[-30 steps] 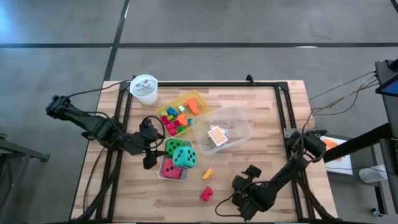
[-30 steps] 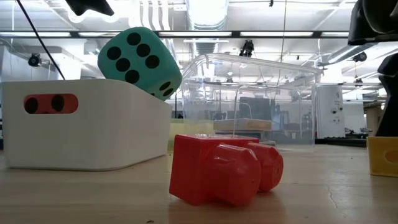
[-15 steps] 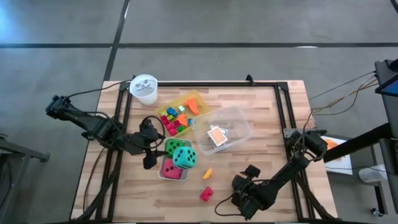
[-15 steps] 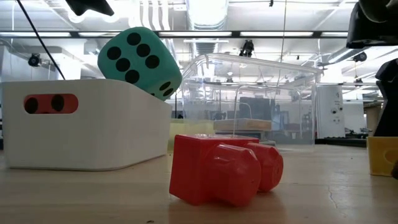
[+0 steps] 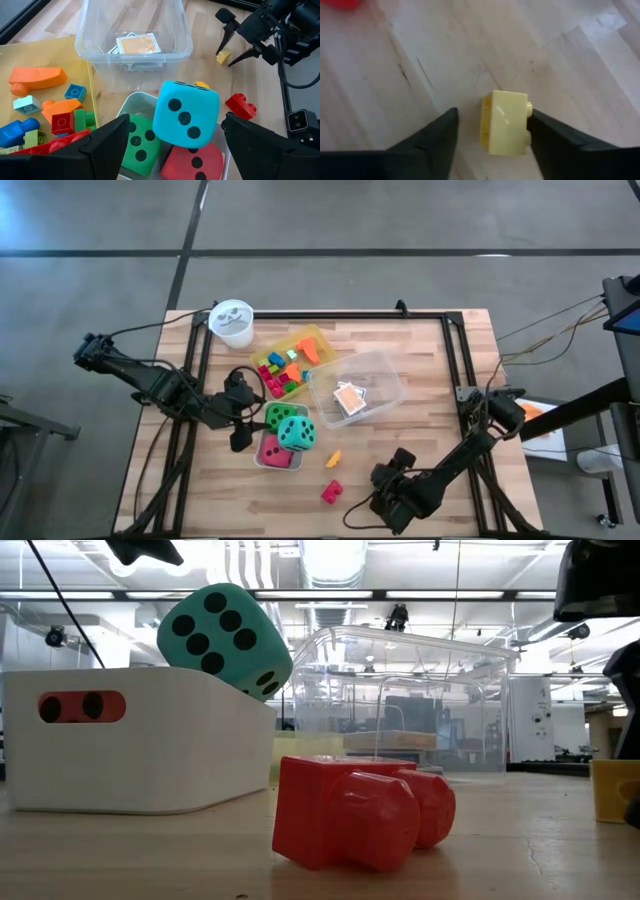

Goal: Pick & Place Toys
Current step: Put the yellow game piece into the yellow bin

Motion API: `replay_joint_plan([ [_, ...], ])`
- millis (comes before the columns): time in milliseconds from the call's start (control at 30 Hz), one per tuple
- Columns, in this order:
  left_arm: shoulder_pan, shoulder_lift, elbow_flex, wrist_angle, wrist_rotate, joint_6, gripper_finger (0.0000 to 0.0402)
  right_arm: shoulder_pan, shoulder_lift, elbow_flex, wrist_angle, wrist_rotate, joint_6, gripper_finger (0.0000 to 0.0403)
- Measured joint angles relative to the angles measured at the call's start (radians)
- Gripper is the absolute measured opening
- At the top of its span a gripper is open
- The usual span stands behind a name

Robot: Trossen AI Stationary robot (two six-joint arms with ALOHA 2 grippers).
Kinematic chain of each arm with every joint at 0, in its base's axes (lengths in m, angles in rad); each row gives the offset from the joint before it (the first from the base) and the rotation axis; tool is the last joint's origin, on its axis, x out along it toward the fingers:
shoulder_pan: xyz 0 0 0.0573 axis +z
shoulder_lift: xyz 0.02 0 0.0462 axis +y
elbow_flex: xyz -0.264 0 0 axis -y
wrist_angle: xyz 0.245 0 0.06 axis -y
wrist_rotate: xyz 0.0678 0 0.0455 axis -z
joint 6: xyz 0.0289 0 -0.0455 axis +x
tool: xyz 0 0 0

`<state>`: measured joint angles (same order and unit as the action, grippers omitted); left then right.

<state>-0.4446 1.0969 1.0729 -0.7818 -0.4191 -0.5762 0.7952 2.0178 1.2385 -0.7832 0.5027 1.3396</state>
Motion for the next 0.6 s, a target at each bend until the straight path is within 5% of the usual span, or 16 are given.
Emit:
replay_joint_plan([
  [233,0.000,0.000,0.000,0.000,0.000,0.000,0.0314,-0.002,0.000,-0.002,-0.023,-0.005,0.012,0.0087],
  [600,0.000,0.000,0.000,0.001,0.000,0.000,0.0314,-0.002,-0.081,-0.008,-0.036,0.005,0.015,0.0085],
])
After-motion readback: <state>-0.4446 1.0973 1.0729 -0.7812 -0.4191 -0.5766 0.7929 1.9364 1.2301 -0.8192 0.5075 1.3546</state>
